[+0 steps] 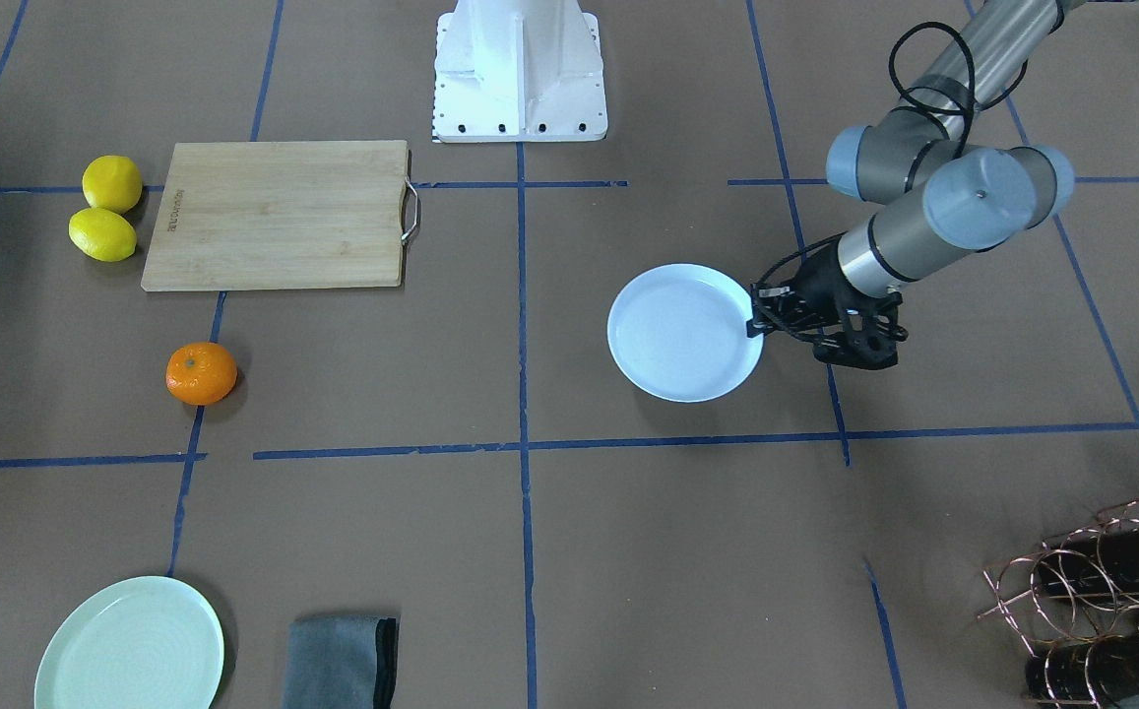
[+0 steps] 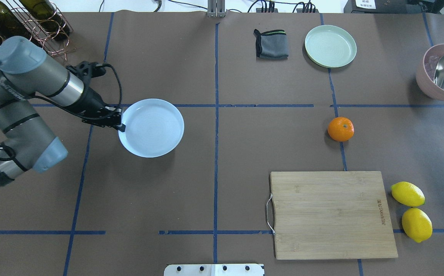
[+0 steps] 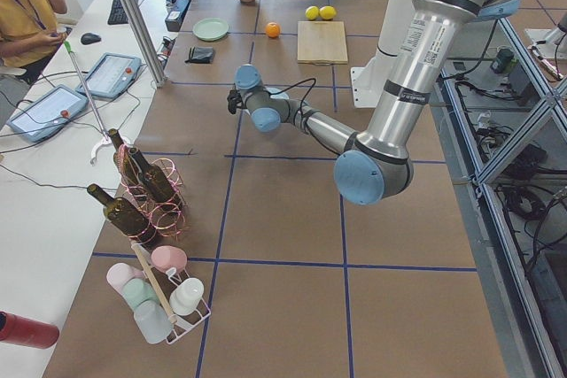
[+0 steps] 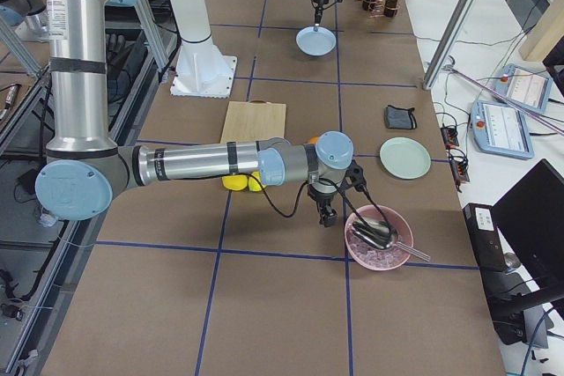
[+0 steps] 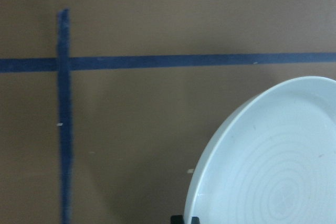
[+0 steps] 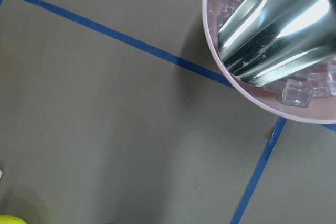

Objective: Pick orange to plate

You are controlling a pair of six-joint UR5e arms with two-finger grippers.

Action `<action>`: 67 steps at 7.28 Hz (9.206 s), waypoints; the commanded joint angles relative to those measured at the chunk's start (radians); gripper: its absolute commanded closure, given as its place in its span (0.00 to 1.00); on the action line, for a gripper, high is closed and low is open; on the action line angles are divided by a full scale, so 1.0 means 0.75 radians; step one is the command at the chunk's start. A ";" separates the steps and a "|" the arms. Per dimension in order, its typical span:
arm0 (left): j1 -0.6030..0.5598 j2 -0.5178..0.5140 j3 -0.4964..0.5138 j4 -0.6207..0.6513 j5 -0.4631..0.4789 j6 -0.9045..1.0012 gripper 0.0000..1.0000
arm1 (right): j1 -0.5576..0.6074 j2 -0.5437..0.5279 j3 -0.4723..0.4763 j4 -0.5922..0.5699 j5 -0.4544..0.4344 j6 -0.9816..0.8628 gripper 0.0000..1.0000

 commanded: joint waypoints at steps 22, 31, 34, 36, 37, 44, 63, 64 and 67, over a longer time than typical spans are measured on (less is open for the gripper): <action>0.214 -0.107 -0.039 -0.261 0.286 -0.425 0.00 | -0.830 0.227 0.068 0.530 -0.610 1.394 0.00; 0.210 -0.103 -0.066 -0.261 0.288 -0.435 0.00 | -0.845 0.296 -0.032 0.528 -0.610 1.387 0.00; 0.206 -0.083 -0.094 -0.261 0.286 -0.437 0.00 | -0.847 0.294 -0.045 0.528 -0.610 1.381 0.00; 0.204 -0.075 -0.111 -0.261 0.288 -0.437 0.00 | -0.855 0.299 -0.065 0.530 -0.610 1.384 0.00; 0.204 -0.075 -0.119 -0.259 0.288 -0.437 0.00 | -0.857 0.299 -0.073 0.530 -0.610 1.383 0.06; 0.194 0.044 -0.278 -0.259 0.276 -0.437 0.00 | -1.087 0.723 0.017 0.475 -0.713 2.053 1.00; -0.008 0.495 -0.450 -0.250 0.233 0.002 0.00 | -0.674 0.411 0.194 0.381 -0.319 1.738 0.00; -0.104 0.611 -0.438 -0.248 0.213 0.237 0.00 | -0.501 0.273 0.193 0.375 -0.194 1.436 0.00; -0.543 0.825 -0.334 -0.169 0.066 1.055 0.00 | -0.085 0.100 0.107 0.023 -0.097 0.425 0.00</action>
